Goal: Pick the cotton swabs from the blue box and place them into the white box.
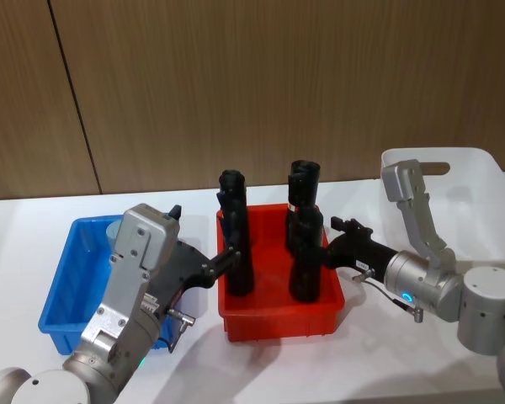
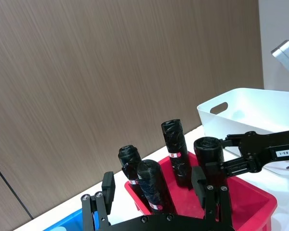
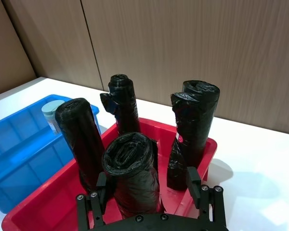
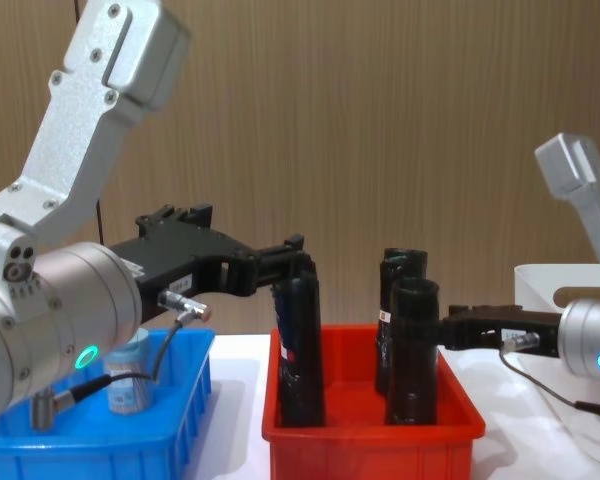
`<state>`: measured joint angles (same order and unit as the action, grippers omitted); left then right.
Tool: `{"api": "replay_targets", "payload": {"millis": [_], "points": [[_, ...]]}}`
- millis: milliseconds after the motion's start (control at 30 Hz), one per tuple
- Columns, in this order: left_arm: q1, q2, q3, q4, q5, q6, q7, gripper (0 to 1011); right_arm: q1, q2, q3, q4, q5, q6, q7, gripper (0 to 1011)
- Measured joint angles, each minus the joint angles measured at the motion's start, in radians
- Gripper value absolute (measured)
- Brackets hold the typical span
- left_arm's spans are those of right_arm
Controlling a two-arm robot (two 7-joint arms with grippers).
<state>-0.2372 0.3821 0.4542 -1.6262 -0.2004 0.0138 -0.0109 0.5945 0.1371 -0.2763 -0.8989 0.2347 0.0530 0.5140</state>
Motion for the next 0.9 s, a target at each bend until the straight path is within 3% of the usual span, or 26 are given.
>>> {"api": "replay_targets", "payload": {"millis": [233,367,733,800,900], "points": [[0.0,0.0,0.0,0.0,0.0,0.0,0.0,1004,0.023,-0.01,-0.006,0.04,-0.003,-0.011,0.011,997],[0.0,0.0,0.0,0.0,0.0,0.0,0.0,1004,0.035,-0.015,-0.009,0.062,-0.003,-0.017,0.016,928],[0.0,0.0,0.0,0.0,0.0,0.0,0.0,1004,0.058,-0.024,-0.015,0.104,-0.004,-0.034,0.033,619],[0.0,0.0,0.0,0.0,0.0,0.0,0.0,1004,0.059,-0.024,-0.016,0.107,-0.004,-0.035,0.036,509],[0.0,0.0,0.0,0.0,0.0,0.0,0.0,1004,0.059,-0.024,-0.017,0.106,-0.003,-0.036,0.036,483]]}}
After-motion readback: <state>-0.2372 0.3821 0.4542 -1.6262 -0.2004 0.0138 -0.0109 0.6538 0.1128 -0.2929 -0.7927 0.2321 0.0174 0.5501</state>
